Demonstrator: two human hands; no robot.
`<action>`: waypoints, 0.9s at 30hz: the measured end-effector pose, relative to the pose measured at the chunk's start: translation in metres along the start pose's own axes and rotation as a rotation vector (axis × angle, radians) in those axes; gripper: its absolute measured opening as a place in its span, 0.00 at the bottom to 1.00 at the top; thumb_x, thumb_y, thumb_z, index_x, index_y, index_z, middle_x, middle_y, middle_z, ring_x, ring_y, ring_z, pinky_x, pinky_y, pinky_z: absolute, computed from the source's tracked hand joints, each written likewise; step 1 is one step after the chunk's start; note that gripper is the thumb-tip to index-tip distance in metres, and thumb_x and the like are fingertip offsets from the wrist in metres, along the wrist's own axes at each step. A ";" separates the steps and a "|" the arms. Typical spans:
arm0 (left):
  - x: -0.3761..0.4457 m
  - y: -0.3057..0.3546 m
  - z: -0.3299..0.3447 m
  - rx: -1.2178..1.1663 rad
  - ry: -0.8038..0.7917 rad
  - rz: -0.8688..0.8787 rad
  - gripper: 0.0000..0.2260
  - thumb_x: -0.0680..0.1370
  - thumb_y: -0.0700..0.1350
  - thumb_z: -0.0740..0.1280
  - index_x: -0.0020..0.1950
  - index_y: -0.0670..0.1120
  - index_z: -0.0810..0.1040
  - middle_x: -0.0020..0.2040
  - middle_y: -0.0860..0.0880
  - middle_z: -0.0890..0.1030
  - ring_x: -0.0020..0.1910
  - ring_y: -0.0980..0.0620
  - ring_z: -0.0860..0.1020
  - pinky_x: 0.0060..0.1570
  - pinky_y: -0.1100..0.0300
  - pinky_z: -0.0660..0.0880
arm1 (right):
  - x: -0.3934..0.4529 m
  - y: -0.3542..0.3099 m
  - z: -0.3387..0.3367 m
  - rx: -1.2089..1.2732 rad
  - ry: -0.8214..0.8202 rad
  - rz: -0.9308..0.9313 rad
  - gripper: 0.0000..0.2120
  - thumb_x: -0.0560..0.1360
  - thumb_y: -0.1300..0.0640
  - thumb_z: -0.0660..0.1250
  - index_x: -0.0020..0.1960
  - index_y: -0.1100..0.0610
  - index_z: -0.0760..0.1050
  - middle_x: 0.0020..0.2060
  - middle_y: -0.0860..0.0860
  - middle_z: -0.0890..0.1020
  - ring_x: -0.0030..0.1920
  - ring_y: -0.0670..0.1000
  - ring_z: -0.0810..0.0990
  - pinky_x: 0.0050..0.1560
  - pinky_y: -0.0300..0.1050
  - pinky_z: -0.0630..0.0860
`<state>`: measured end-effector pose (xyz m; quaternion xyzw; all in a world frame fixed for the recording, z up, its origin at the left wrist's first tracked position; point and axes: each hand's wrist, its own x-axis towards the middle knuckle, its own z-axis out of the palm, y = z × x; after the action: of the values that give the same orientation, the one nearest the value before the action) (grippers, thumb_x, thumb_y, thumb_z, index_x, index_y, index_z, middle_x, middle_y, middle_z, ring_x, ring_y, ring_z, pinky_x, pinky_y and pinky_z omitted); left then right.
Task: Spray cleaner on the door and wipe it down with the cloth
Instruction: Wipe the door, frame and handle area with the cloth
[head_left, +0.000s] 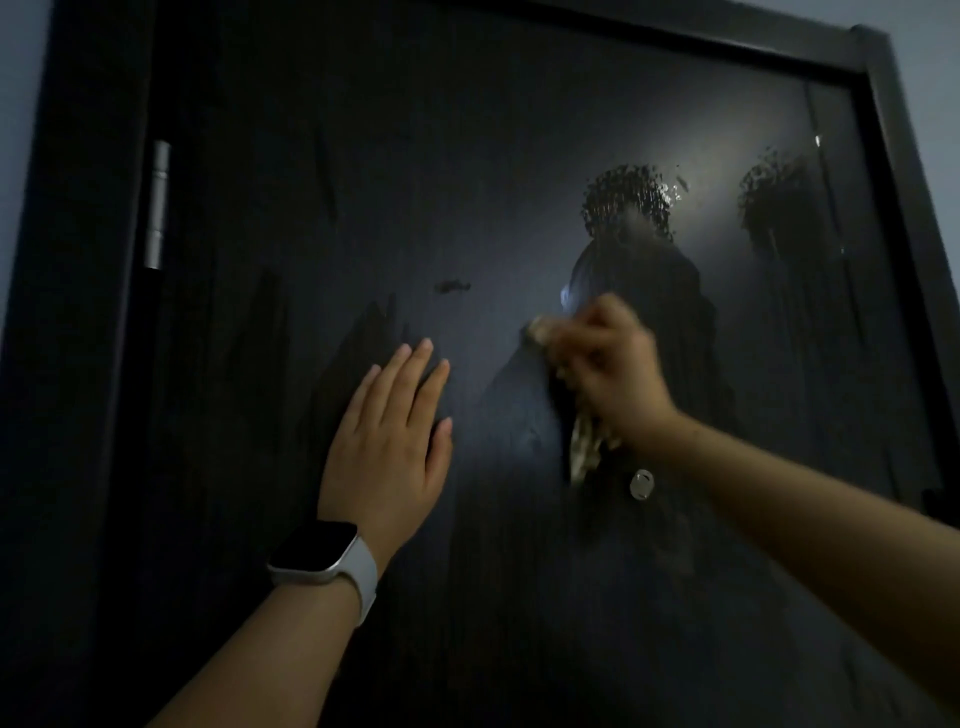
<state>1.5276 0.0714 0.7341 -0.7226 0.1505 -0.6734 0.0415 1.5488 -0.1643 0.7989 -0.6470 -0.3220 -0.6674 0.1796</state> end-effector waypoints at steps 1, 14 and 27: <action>0.000 0.001 0.000 -0.001 -0.004 -0.002 0.23 0.81 0.49 0.54 0.74 0.43 0.65 0.76 0.44 0.64 0.75 0.46 0.61 0.75 0.51 0.54 | 0.017 0.015 -0.007 -0.006 0.094 0.129 0.06 0.76 0.58 0.69 0.47 0.60 0.82 0.43 0.50 0.71 0.43 0.51 0.74 0.44 0.30 0.66; 0.002 0.000 -0.001 0.010 -0.033 -0.003 0.26 0.80 0.49 0.54 0.77 0.46 0.57 0.76 0.46 0.63 0.76 0.49 0.59 0.76 0.54 0.51 | 0.007 -0.033 0.025 -0.026 -0.120 -0.369 0.13 0.75 0.63 0.64 0.58 0.60 0.80 0.44 0.56 0.74 0.45 0.53 0.70 0.42 0.41 0.68; 0.030 0.019 -0.007 0.104 0.015 -0.128 0.19 0.79 0.49 0.54 0.65 0.43 0.74 0.63 0.43 0.75 0.61 0.43 0.74 0.66 0.48 0.65 | 0.089 0.042 0.007 0.074 0.303 0.165 0.07 0.77 0.58 0.66 0.48 0.60 0.82 0.43 0.51 0.70 0.43 0.48 0.69 0.46 0.39 0.69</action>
<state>1.5190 0.0465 0.7584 -0.7223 0.0692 -0.6872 0.0348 1.5727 -0.1750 0.8937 -0.5564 -0.2613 -0.7279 0.3039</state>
